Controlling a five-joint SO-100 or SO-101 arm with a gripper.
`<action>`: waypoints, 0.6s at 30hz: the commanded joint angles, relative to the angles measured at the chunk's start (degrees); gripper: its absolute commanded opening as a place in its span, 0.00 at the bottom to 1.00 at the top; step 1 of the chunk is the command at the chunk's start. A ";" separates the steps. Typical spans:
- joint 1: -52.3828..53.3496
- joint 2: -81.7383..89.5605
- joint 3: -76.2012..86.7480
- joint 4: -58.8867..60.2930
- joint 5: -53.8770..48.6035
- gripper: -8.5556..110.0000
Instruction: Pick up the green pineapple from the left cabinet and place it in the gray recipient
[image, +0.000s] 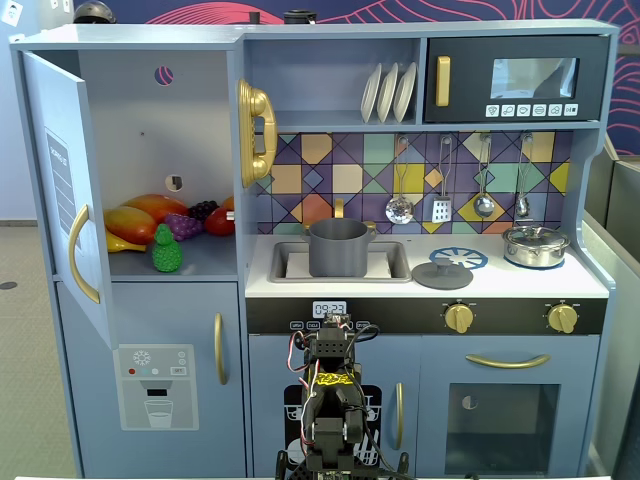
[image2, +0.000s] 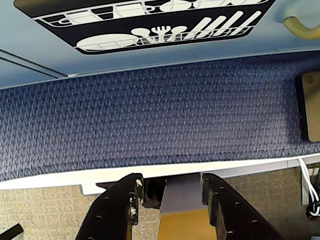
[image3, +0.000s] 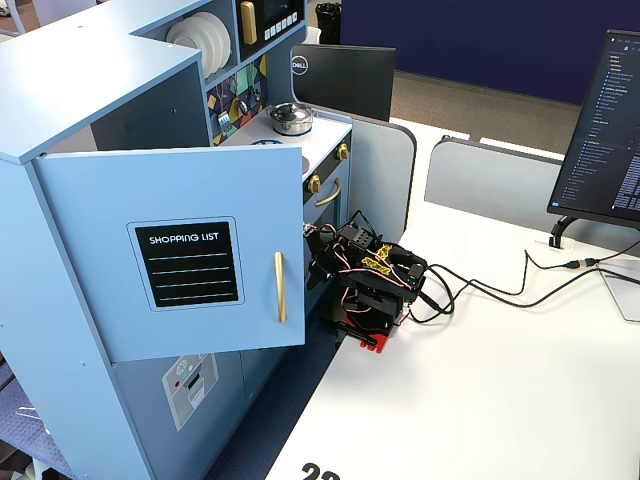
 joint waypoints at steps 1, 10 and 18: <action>1.41 -0.44 1.05 9.49 -0.09 0.07; 0.53 -0.44 1.05 9.32 -1.14 0.07; -27.95 -0.44 1.14 -16.08 -2.64 0.08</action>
